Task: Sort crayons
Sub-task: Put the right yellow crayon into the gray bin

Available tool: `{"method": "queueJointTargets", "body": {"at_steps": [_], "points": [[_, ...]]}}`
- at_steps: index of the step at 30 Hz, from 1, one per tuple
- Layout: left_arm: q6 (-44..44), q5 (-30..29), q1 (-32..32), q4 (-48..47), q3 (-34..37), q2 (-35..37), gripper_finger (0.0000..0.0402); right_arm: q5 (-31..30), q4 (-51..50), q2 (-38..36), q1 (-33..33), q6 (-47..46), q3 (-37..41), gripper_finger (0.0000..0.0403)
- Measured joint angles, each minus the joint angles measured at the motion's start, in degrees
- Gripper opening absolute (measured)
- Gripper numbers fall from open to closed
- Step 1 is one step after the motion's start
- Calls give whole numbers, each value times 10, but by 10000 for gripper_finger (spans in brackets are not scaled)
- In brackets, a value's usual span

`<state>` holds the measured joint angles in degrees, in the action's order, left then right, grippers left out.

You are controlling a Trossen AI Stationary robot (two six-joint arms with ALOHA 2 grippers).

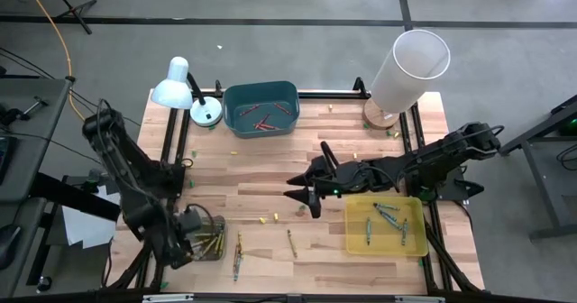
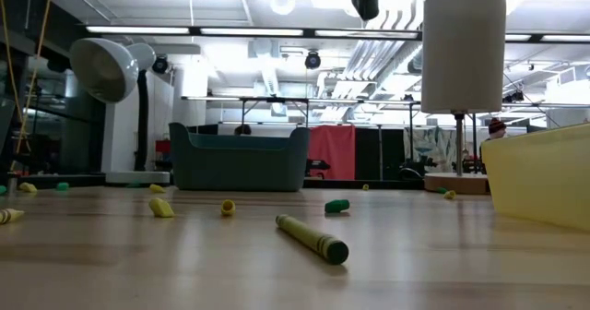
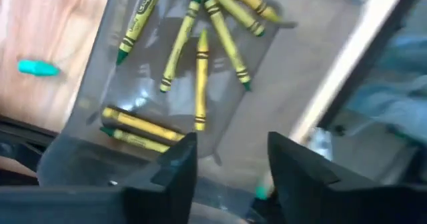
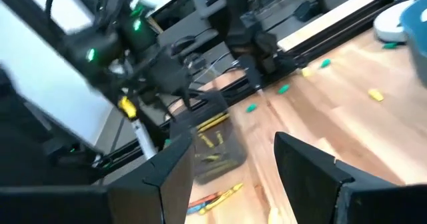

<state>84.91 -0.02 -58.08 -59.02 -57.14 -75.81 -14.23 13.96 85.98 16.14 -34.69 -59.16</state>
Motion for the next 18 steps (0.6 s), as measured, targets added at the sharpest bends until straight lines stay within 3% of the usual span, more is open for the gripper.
{"method": "queueJointTargets", "body": {"at_steps": [2, 4, 9, 11, 14, 18], "points": [[26, -15, 8, 10, 0, 33, 185, 22, 0, -2, 0, -9, 0, 200], [51, -78, 13, 32, 0, 70, 198, 55, -4, -2, 1, -42, 0, 200], [36, -334, 24, 99, -1, 143, 205, 105, -102, -2, 29, -187, 0, 200], [4, -403, 35, 104, -1, 162, 202, 105, -141, -1, 51, -251, 0, 200], [-33, -448, 52, 98, -1, 186, 200, 108, -174, 14, 86, -326, -16, 200], [-84, -455, 79, 89, -1, 213, 200, 111, -306, 85, 114, -346, -133, 200]]}}
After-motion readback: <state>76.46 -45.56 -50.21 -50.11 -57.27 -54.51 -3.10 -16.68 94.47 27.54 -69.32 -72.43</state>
